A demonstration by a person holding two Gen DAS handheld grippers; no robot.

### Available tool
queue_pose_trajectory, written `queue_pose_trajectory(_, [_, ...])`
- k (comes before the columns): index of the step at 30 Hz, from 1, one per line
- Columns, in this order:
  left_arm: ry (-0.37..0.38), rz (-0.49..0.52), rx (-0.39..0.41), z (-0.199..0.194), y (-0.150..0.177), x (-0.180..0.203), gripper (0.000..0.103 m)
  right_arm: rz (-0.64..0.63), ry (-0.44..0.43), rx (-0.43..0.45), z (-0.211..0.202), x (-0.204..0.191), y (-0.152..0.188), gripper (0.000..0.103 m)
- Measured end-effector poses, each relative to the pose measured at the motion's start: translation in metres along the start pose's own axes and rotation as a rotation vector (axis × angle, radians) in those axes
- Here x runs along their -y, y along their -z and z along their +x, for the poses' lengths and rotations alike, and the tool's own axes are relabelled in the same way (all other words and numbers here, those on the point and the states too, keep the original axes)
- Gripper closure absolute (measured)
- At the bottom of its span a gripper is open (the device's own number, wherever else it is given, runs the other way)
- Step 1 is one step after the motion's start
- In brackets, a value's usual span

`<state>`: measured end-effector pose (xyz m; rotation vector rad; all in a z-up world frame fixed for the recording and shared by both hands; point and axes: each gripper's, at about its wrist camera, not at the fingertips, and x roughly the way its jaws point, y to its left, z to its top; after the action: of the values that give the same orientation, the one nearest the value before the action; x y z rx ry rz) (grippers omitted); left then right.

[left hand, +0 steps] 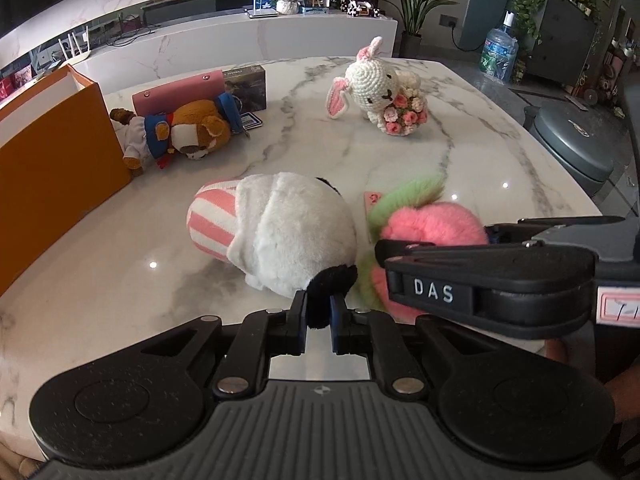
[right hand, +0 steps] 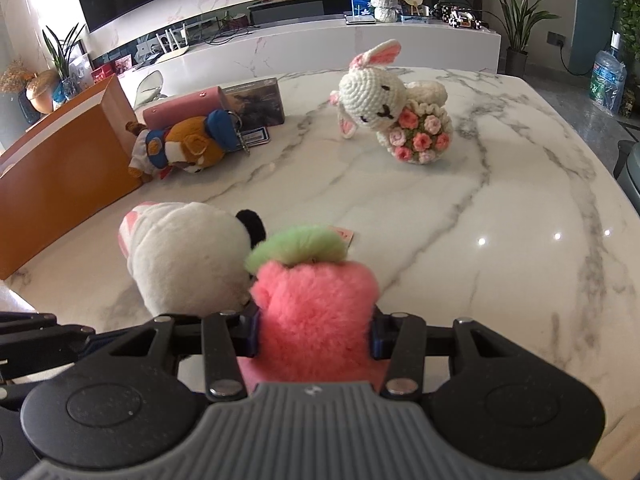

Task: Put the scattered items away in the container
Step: 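Lift the panda plush with the left tool while the right tool lifts the peach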

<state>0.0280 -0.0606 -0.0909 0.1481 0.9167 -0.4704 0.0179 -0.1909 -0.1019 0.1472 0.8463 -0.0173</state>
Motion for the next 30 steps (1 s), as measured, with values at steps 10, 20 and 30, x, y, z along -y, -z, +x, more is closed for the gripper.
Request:
queue_pose_trajectory(10, [0.108,0.036,0.039,-0.001,-0.005,0.022,0.081,0.066,0.148,0.016,-0.027,0.023,0.006,0.054])
queue_pose_trajectory(20, [0.033,0.138,0.133,-0.036,-0.001,0.016,0.047,0.063,0.161,0.038,-0.040,0.021,0.007,0.054])
queue_pose_trajectory(30, [-0.153,0.271,0.187,-0.042,-0.005,-0.017,0.033,0.008,0.047,-0.002,-0.034,-0.008,0.009,0.054])
